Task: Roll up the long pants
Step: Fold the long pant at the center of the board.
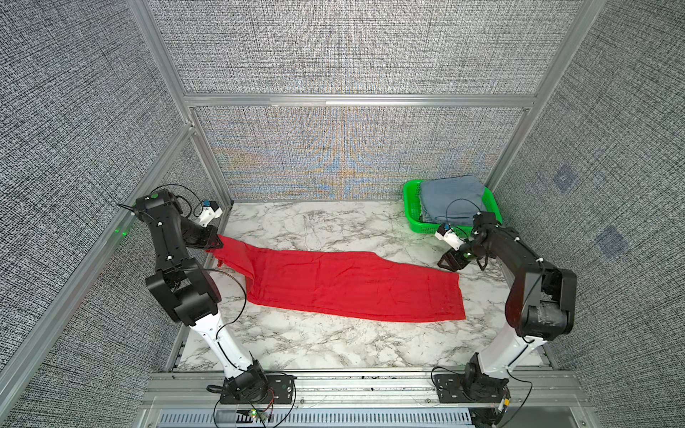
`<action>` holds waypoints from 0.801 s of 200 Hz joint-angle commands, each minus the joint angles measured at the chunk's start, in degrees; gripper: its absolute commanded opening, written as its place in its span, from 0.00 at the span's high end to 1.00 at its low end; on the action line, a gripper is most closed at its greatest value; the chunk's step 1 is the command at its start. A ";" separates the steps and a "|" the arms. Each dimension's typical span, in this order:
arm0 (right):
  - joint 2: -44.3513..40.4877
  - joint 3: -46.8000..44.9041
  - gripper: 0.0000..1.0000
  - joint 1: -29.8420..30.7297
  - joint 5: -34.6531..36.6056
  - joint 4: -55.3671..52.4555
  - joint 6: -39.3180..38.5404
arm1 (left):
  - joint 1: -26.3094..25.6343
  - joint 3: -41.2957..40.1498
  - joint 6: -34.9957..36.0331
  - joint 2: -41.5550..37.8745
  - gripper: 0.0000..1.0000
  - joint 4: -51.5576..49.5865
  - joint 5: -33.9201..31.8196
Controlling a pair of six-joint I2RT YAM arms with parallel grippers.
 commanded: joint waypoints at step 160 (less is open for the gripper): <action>-1.81 -3.16 0.31 0.58 0.58 2.50 2.46 | -14.34 -4.60 -13.08 -7.82 0.98 11.09 2.37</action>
